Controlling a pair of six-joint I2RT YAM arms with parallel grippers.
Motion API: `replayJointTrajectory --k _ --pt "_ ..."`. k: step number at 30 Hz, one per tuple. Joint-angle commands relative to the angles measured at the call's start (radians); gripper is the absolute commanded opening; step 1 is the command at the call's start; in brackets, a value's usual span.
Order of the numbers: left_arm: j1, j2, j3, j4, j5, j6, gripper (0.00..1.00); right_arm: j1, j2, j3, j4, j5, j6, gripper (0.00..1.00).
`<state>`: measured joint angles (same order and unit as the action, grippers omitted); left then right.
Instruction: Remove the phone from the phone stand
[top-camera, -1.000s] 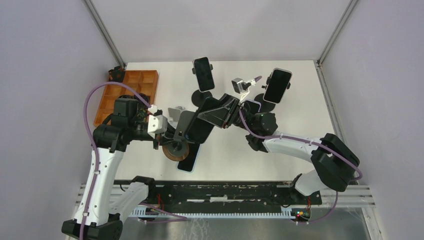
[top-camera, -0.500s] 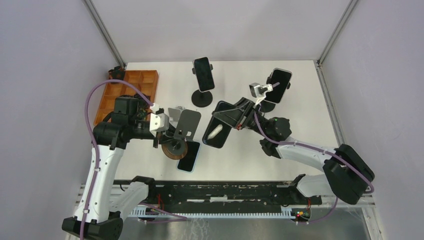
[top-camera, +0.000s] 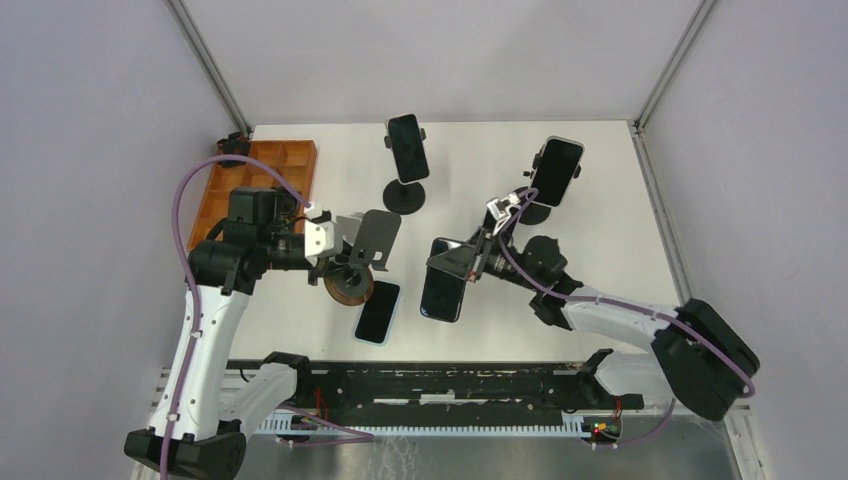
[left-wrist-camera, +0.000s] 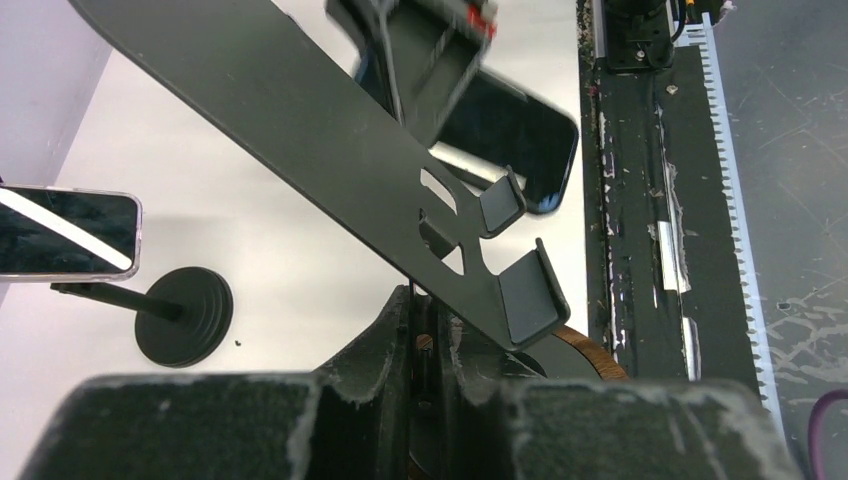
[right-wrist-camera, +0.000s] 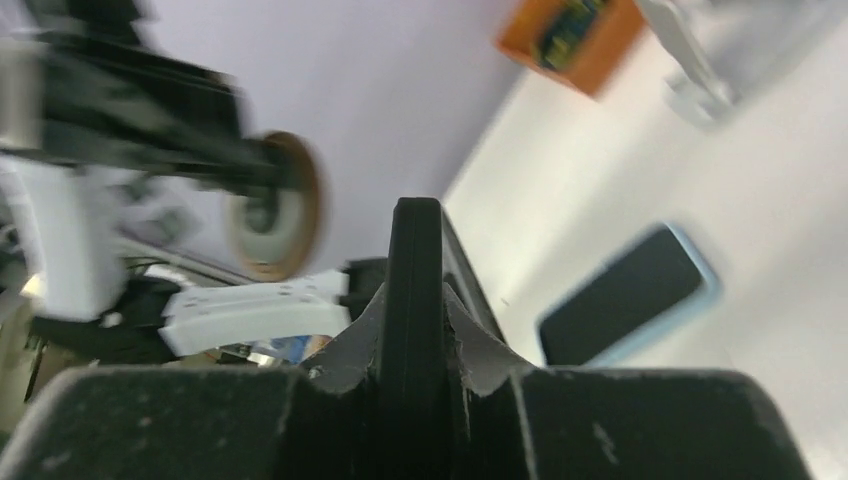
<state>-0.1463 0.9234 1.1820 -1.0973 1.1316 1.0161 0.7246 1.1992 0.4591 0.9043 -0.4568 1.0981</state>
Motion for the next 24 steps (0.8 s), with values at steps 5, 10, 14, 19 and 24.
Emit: replayJointTrajectory --k 5,10,14,19,24 --pt "0.003 -0.004 0.062 -0.014 0.026 0.006 0.02 0.088 0.360 0.085 -0.092 0.046 -0.042 0.00" --pt "0.002 -0.011 0.068 -0.035 0.026 0.015 0.02 0.101 0.531 0.177 -0.115 0.073 -0.057 0.00" --pt "0.002 -0.016 0.069 -0.037 0.028 0.015 0.02 0.111 0.601 0.255 -0.226 0.121 -0.118 0.33" --pt "0.002 -0.016 0.074 -0.038 0.040 0.013 0.02 0.112 0.566 0.291 -0.508 0.264 -0.254 0.94" --pt "0.002 -0.011 0.079 -0.039 0.059 0.013 0.02 0.126 0.444 0.274 -0.728 0.448 -0.360 0.98"
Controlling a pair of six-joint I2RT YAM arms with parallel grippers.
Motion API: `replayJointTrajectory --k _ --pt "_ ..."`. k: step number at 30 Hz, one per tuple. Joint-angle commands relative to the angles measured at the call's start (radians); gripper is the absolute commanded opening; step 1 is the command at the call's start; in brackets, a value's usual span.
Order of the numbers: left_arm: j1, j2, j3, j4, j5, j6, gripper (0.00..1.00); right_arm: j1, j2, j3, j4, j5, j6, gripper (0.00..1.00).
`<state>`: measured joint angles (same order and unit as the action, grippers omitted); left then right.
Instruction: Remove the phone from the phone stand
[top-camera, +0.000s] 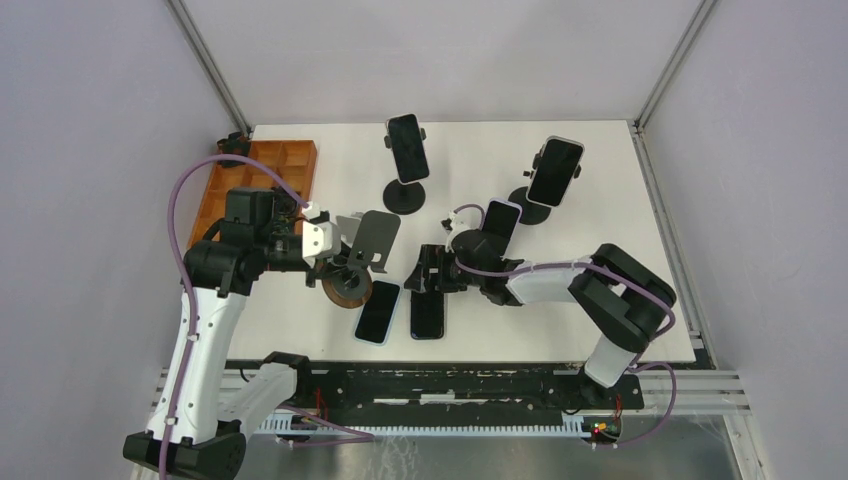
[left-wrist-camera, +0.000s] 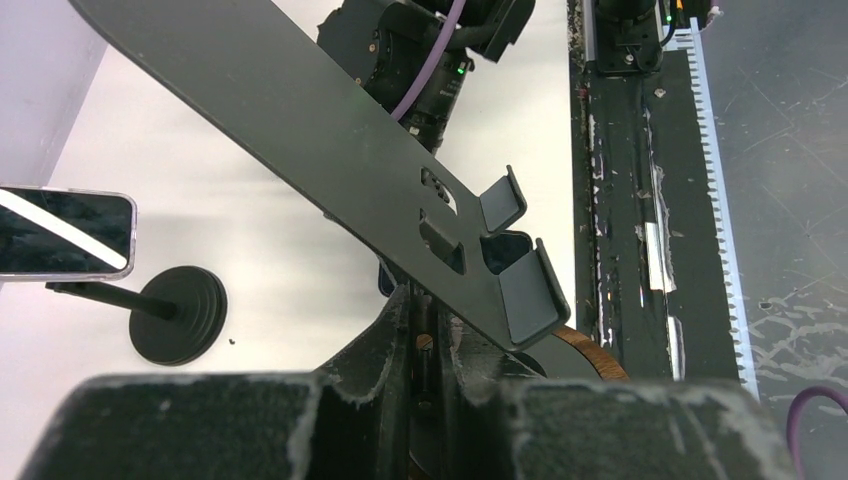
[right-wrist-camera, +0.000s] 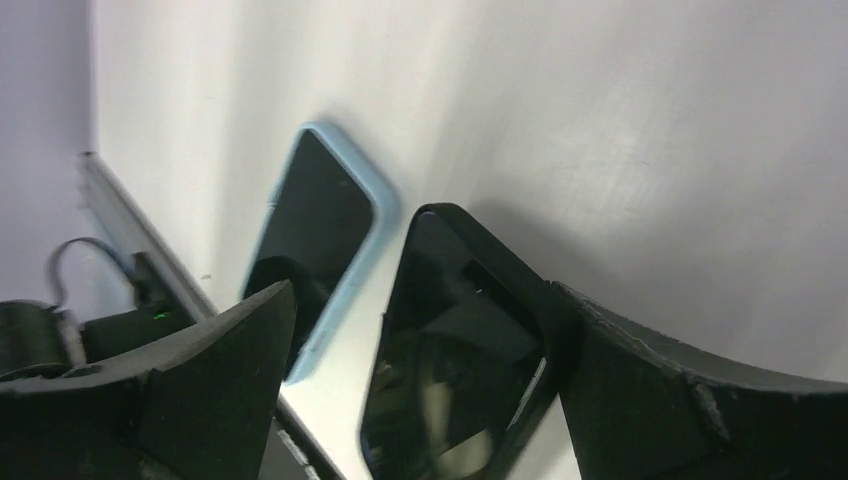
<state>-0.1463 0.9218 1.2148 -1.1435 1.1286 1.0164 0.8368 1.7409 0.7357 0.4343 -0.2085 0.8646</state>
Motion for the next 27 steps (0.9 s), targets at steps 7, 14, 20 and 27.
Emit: replayJointTrajectory --k 7,14,20,27 --pt "0.002 -0.004 0.054 0.008 0.070 0.012 0.02 0.039 -0.209 -0.030 -0.385 0.319 -0.216 0.98" --pt "0.002 -0.010 0.063 0.007 0.062 0.005 0.02 0.074 -0.210 -0.080 -0.323 0.214 -0.211 0.98" --pt "0.002 -0.008 0.062 0.008 0.063 0.008 0.02 0.122 -0.164 -0.089 -0.185 0.105 -0.169 0.97" --pt "0.002 -0.009 0.064 0.008 0.060 0.006 0.02 0.168 -0.081 -0.024 -0.109 0.061 -0.122 0.93"
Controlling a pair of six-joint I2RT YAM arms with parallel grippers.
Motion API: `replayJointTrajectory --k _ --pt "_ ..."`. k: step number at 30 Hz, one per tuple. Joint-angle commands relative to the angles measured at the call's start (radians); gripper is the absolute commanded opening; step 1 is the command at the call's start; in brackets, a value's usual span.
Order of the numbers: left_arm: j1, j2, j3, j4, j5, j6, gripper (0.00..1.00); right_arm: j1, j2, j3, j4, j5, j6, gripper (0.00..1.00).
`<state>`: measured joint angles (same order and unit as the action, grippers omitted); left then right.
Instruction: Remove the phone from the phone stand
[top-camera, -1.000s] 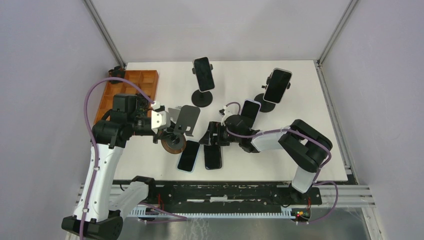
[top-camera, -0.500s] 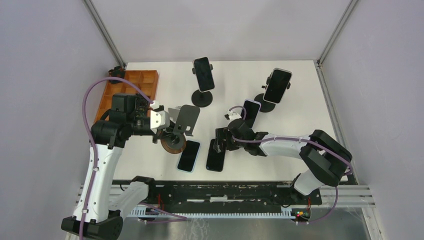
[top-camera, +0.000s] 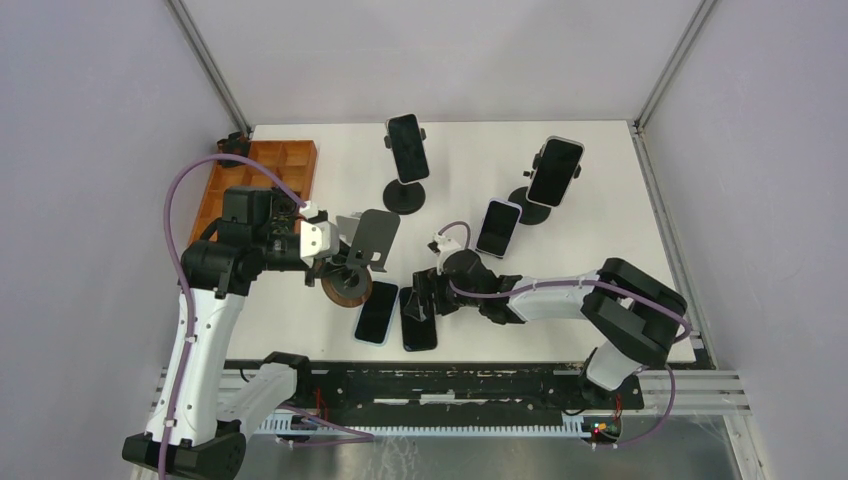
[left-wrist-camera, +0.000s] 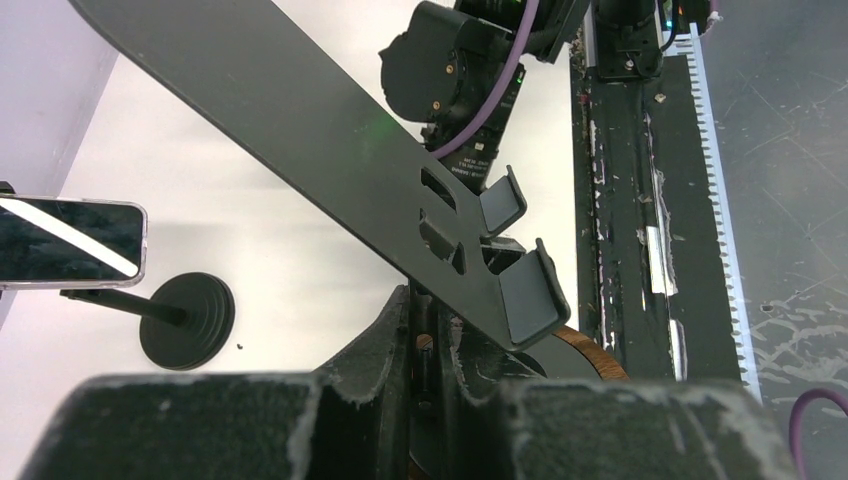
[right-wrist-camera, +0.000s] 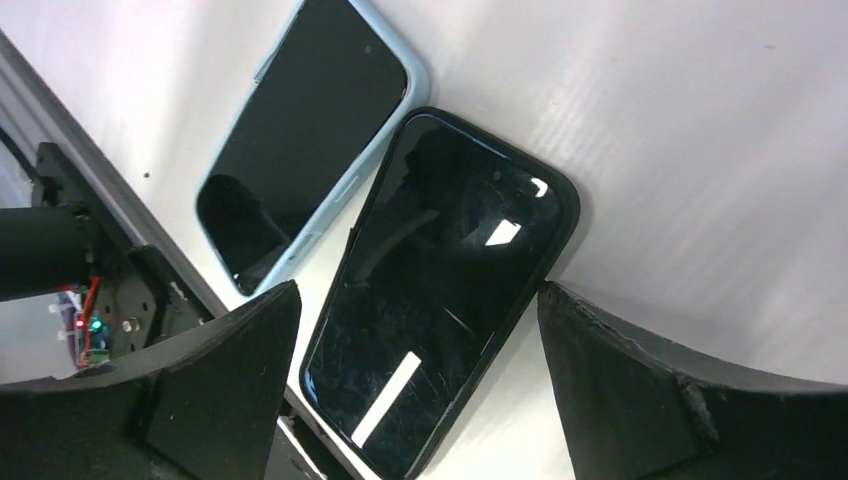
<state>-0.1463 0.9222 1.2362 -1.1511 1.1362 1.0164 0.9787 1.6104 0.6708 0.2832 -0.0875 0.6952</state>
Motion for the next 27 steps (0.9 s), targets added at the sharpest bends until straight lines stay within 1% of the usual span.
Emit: replayJointTrajectory --k 1,6,10,12,15,18,22,24,27 --pt "0.002 -0.012 0.040 0.017 0.053 0.008 0.02 0.029 0.057 0.045 0.060 -0.064 0.059 0.93" --pt "0.002 -0.011 0.034 0.016 0.052 0.011 0.02 0.033 0.099 0.093 0.134 -0.096 0.120 0.93" --pt "0.002 -0.010 0.035 0.017 0.049 0.012 0.02 0.033 0.123 0.142 0.123 -0.099 0.108 0.93" --pt "0.002 -0.010 0.035 0.013 0.048 0.016 0.02 0.024 0.097 0.151 0.096 -0.086 0.076 0.94" --pt "0.002 -0.009 0.035 -0.015 0.052 0.045 0.02 -0.013 -0.016 0.130 0.080 -0.089 0.009 0.98" --pt "0.002 -0.010 0.031 -0.038 0.056 0.075 0.02 -0.072 -0.163 0.099 0.089 -0.176 -0.048 0.98" --pt "0.002 -0.010 0.026 -0.061 0.065 0.122 0.02 -0.122 -0.327 0.077 0.131 -0.357 -0.092 0.98" --pt "0.002 -0.011 0.023 -0.076 0.077 0.150 0.02 -0.126 -0.373 0.075 0.198 -0.443 -0.075 0.98" --pt "0.002 -0.004 0.024 -0.178 0.109 0.291 0.02 -0.126 -0.393 0.075 0.390 -0.548 0.026 0.98"
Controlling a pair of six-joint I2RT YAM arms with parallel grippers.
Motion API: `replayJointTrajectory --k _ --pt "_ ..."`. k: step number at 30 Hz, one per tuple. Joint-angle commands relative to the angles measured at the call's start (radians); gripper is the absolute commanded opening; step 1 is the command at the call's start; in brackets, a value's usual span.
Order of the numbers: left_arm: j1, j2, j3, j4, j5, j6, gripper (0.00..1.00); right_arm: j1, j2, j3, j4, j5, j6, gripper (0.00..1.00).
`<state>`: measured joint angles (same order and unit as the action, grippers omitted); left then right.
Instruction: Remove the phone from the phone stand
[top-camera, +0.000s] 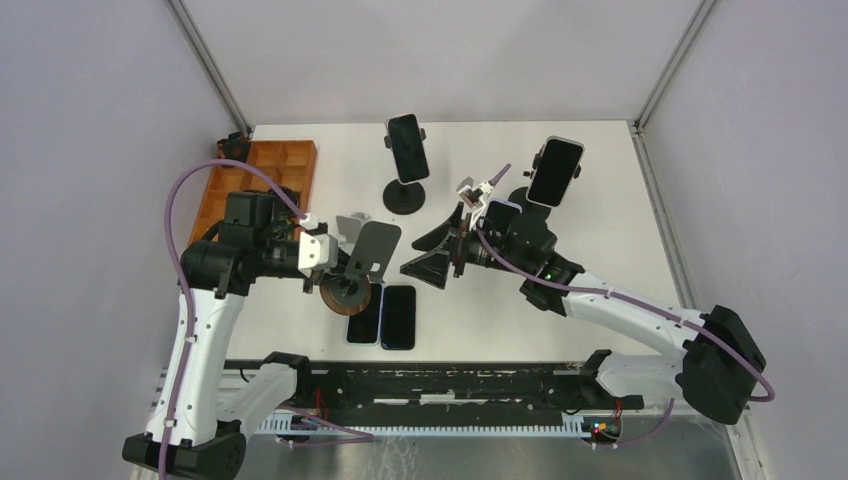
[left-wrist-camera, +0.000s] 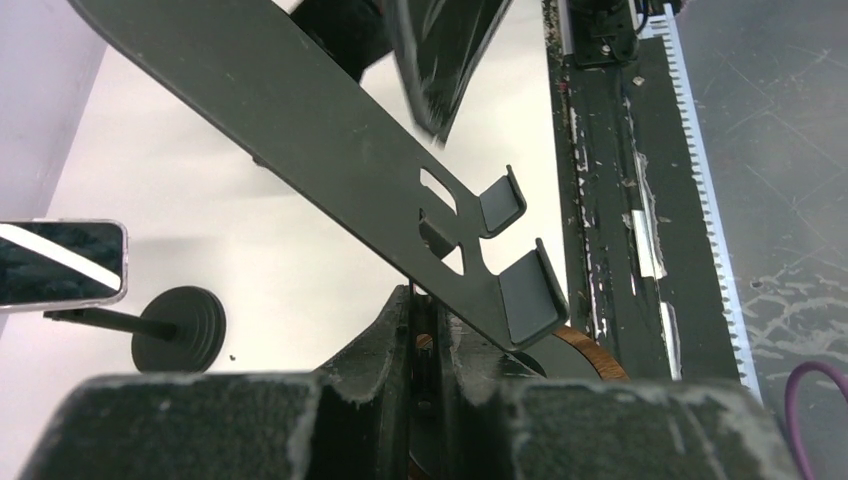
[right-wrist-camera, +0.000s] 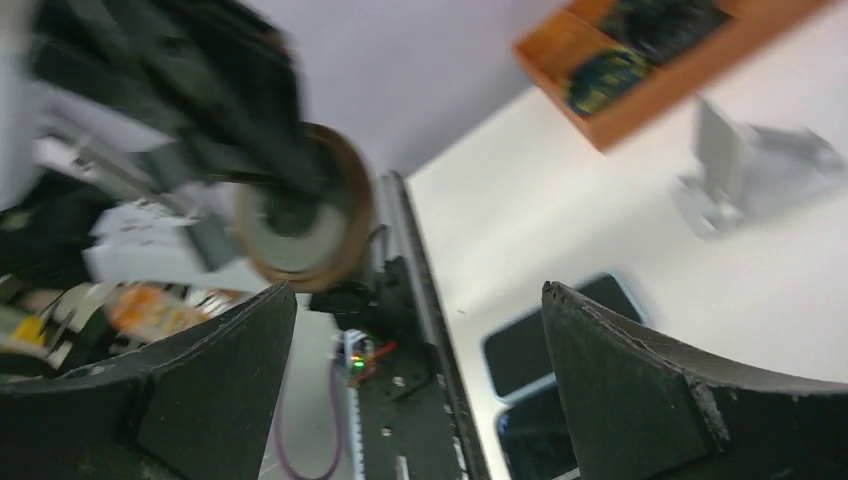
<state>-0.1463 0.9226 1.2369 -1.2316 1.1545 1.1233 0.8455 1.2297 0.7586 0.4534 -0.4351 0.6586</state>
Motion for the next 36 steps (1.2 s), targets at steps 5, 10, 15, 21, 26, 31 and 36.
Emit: replayJointTrajectory --k 5,10,15,21,26,31,36 --pt "0.002 0.006 0.027 -0.176 0.105 0.244 0.02 0.014 0.057 0.032 0.480 -0.244 0.235 0.98" --pt "0.002 0.004 0.016 -0.201 0.111 0.253 0.02 0.064 0.154 0.124 0.584 -0.239 0.297 0.90" --pt "0.002 0.003 -0.007 -0.218 0.108 0.264 0.02 0.091 0.213 0.175 0.641 -0.223 0.321 0.65" --pt "0.002 0.001 -0.035 -0.232 0.064 0.250 0.78 0.076 0.184 0.153 0.541 -0.213 0.236 0.00" --pt "0.002 -0.003 -0.055 -0.233 0.062 0.207 1.00 0.045 0.156 0.145 0.400 -0.243 0.112 0.00" --pt "0.002 -0.009 -0.049 -0.148 0.012 0.084 1.00 -0.028 0.152 0.197 0.045 -0.216 -0.197 0.00" --pt "0.002 -0.040 -0.029 0.238 -0.216 -0.458 1.00 -0.113 0.266 0.284 -0.141 -0.207 -0.372 0.00"
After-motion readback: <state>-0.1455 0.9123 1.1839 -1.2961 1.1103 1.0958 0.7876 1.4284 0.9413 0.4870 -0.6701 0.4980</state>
